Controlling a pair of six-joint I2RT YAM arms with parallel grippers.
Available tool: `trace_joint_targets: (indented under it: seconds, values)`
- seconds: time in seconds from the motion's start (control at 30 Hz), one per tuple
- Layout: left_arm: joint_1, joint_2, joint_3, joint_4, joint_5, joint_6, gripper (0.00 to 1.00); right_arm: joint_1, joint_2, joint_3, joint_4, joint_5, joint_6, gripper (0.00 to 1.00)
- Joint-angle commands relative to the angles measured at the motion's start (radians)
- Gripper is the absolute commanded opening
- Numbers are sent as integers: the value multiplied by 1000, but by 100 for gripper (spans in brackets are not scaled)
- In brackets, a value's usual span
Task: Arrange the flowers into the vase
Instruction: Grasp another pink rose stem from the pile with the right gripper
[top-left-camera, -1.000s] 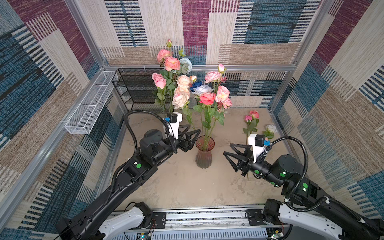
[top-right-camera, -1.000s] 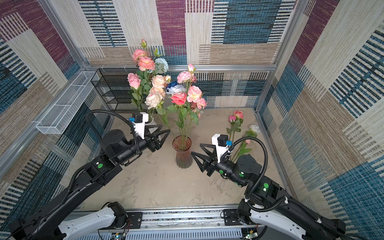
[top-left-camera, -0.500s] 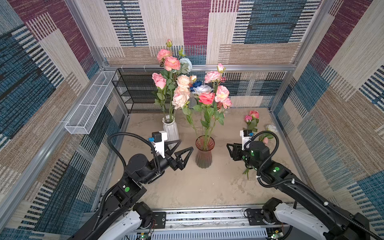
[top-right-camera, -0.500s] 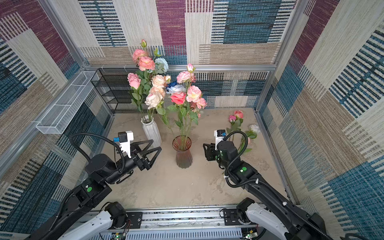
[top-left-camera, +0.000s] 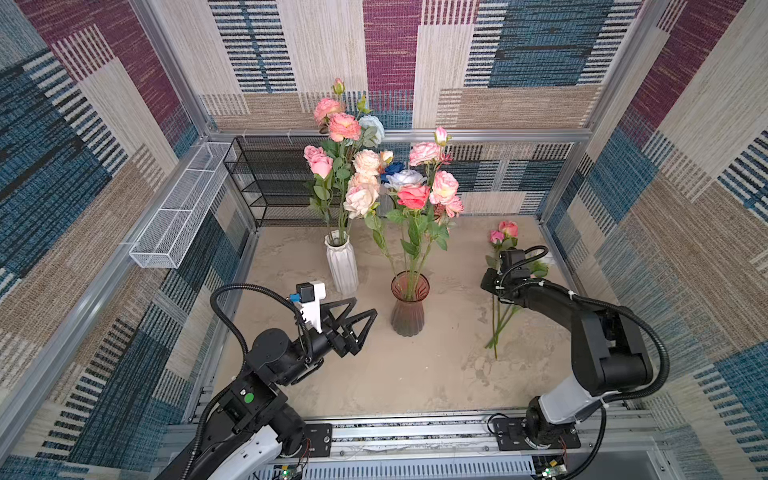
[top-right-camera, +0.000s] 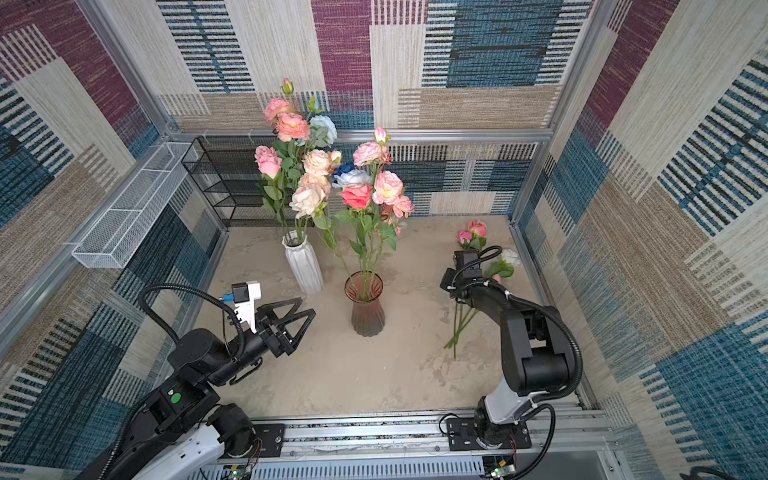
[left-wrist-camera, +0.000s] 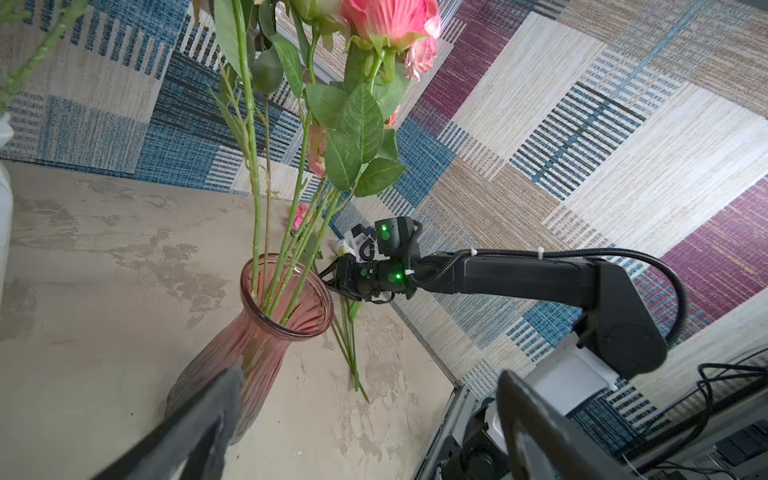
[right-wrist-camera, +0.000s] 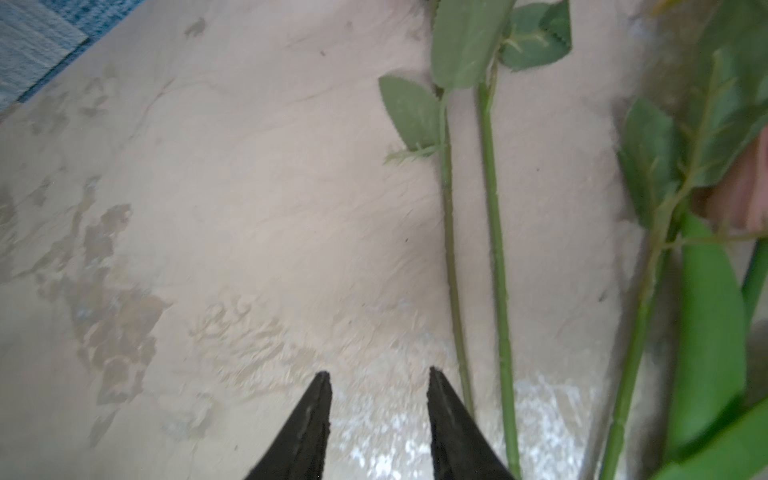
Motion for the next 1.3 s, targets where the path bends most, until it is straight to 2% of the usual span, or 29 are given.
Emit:
trace_joint_targets:
  seconds: [0.0, 0.23, 0.47, 0.63, 0.77, 0.87, 1.13, 1.27]
  values:
    - [0, -26, -15, -32, -23, -19, 97, -11, 77, 67, 9, 76, -7, 39]
    - [1, -80, -17, -92, -48, -6, 97, -45, 210, 196, -75, 133, 6, 36]
    - [0, -115, -21, -114, -69, 5, 97, -54, 288, 259, -98, 129, -27, 31]
    - [1, -117, -15, -126, -76, 8, 97, -54, 344, 304, -139, 116, -36, 23]
    - [1, -118, -15, -126, -77, 6, 97, -54, 356, 294, -121, 58, -50, 9]
    - [0, -115, -11, -129, -74, 8, 97, -54, 326, 270, -76, 21, -68, 0]
    - [0, -100, 8, -132, -65, 19, 97, -50, 117, 143, 125, -130, -113, 0]
    - [0, -84, 21, -133, -56, 22, 97, -37, 8, 97, 164, -155, -98, 0]
